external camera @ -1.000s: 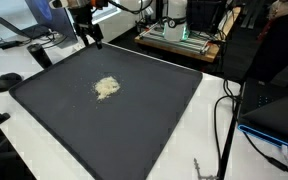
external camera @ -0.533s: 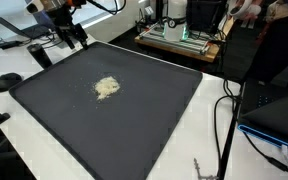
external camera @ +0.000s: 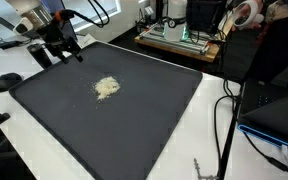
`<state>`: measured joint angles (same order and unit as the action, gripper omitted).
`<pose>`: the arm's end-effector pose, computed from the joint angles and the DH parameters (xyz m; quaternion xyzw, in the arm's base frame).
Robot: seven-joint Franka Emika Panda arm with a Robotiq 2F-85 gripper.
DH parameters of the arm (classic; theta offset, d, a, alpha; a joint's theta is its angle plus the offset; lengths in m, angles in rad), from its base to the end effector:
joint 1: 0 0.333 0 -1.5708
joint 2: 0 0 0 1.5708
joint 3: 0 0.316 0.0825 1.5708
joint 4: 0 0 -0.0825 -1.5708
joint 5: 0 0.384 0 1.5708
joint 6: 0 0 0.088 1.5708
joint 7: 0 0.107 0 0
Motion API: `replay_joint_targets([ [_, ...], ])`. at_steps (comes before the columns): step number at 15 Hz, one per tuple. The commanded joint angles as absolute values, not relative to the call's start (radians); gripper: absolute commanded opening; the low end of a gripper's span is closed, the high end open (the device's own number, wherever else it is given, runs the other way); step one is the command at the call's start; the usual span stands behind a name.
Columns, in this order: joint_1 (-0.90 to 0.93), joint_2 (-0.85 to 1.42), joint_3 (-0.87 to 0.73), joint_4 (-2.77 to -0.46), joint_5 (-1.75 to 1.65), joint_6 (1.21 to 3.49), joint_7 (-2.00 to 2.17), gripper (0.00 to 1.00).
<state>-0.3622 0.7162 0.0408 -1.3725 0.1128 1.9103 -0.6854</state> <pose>0.6764 -0.2227 0.2788 -0.9821 -0.1531 0.0463 0.0998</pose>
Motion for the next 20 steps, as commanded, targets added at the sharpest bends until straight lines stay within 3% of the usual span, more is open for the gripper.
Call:
replay_joint_targets([
  [1,-0.347,0.829,0.040,-1.183,0.110,1.802,-0.737,1.00],
  [8,-0.206,0.909,0.034,-1.003,-0.019,1.715,-0.759,1.00],
  [20,0.015,0.970,0.014,-0.929,-0.235,1.614,-0.983,1.00],
])
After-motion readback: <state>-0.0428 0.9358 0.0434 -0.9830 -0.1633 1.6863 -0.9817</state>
